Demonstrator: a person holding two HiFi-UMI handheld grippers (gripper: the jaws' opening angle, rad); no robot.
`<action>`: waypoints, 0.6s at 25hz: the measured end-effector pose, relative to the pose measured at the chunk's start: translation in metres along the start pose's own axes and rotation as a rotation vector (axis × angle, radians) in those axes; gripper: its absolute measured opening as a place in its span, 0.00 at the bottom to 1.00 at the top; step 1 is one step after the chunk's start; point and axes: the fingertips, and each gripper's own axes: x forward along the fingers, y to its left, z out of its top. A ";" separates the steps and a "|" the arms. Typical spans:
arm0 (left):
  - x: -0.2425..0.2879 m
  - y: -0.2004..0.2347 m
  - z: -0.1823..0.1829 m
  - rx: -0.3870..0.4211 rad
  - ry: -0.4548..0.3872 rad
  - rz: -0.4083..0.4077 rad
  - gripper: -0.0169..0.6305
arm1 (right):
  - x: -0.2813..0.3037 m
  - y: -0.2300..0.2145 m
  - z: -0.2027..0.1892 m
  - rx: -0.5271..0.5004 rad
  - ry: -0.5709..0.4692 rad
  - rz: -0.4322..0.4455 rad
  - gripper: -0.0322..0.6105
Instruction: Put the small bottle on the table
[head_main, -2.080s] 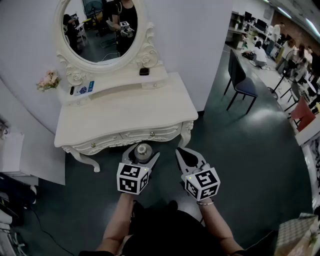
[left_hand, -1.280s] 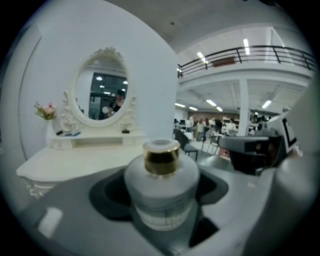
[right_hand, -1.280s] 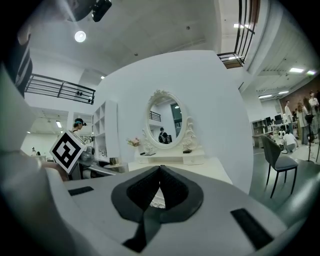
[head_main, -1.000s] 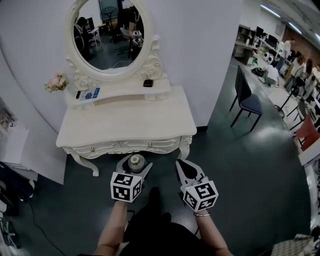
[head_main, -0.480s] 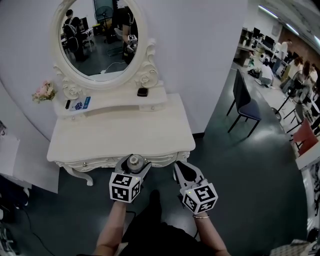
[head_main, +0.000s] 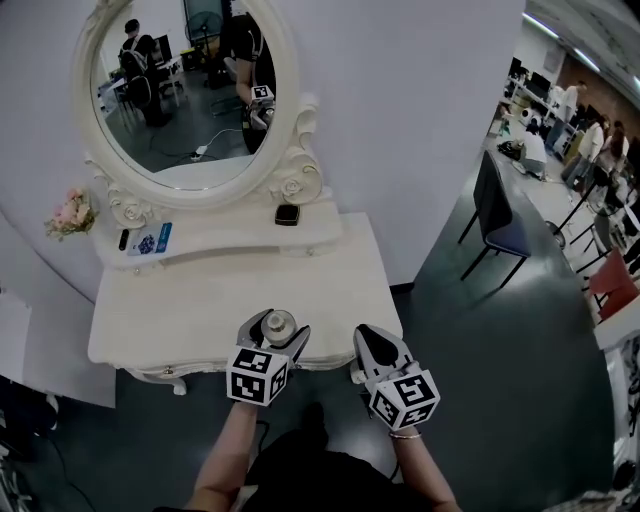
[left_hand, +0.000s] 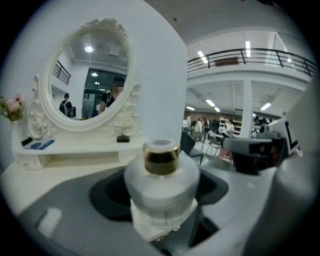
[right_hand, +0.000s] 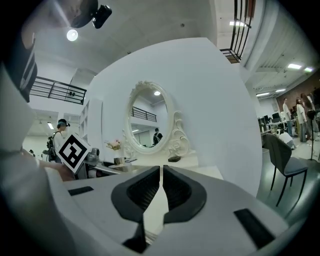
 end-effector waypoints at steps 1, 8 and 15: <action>0.007 0.006 0.004 -0.002 -0.001 -0.004 0.55 | 0.007 -0.005 0.001 -0.001 0.003 -0.006 0.06; 0.054 0.038 0.029 0.012 -0.006 -0.023 0.55 | 0.052 -0.033 0.011 -0.010 0.000 -0.046 0.06; 0.096 0.055 0.053 0.039 -0.013 -0.047 0.55 | 0.078 -0.058 0.020 0.008 -0.013 -0.085 0.06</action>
